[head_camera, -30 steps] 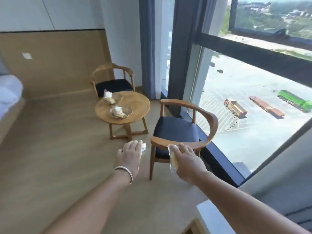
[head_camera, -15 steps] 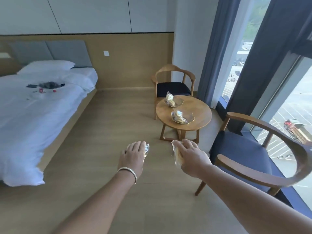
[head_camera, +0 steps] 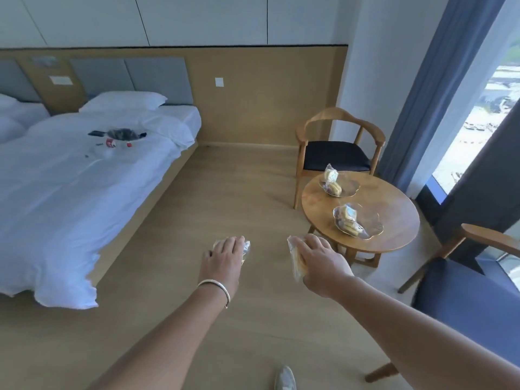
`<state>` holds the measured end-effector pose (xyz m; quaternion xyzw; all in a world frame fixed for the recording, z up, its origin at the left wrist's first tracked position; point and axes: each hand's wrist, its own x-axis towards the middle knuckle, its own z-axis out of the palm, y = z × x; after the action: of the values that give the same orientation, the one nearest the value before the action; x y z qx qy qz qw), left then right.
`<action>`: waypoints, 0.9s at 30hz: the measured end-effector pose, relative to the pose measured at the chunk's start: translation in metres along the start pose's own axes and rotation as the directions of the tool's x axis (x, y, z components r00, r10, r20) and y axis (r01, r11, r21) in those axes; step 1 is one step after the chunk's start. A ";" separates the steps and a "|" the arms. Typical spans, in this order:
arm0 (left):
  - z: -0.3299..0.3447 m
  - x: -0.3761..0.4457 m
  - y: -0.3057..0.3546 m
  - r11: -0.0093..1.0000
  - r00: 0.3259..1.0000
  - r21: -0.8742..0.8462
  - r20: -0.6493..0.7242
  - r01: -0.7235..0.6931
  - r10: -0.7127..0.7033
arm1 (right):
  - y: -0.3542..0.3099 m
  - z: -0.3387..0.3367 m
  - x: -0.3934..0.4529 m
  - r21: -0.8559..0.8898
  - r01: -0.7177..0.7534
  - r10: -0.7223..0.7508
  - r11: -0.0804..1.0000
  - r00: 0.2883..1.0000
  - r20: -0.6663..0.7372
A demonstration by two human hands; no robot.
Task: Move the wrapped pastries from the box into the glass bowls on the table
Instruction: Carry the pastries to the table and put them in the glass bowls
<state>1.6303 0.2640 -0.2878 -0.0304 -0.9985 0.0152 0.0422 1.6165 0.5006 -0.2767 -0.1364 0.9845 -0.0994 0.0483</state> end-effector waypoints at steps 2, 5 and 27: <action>0.000 0.043 -0.004 1.000 1.000 -0.001 0.003 -0.002 0.002 | 0.013 -0.005 0.041 0.007 -0.009 0.009 1.000 1.000 0.002; -0.001 0.106 -0.006 1.000 1.000 0.003 0.007 -0.017 0.017 | 0.034 -0.015 0.099 -0.001 -0.012 0.012 1.000 1.000 0.015; 0.054 0.511 -0.067 0.982 0.986 -0.107 0.038 -0.156 0.161 | 0.078 -0.043 0.467 -0.045 -0.132 0.135 0.990 0.988 0.071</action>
<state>1.1131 0.2270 -0.2963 -0.1115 -0.9931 -0.0328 0.0161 1.1433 0.4521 -0.2830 -0.0746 0.9907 -0.0712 0.0886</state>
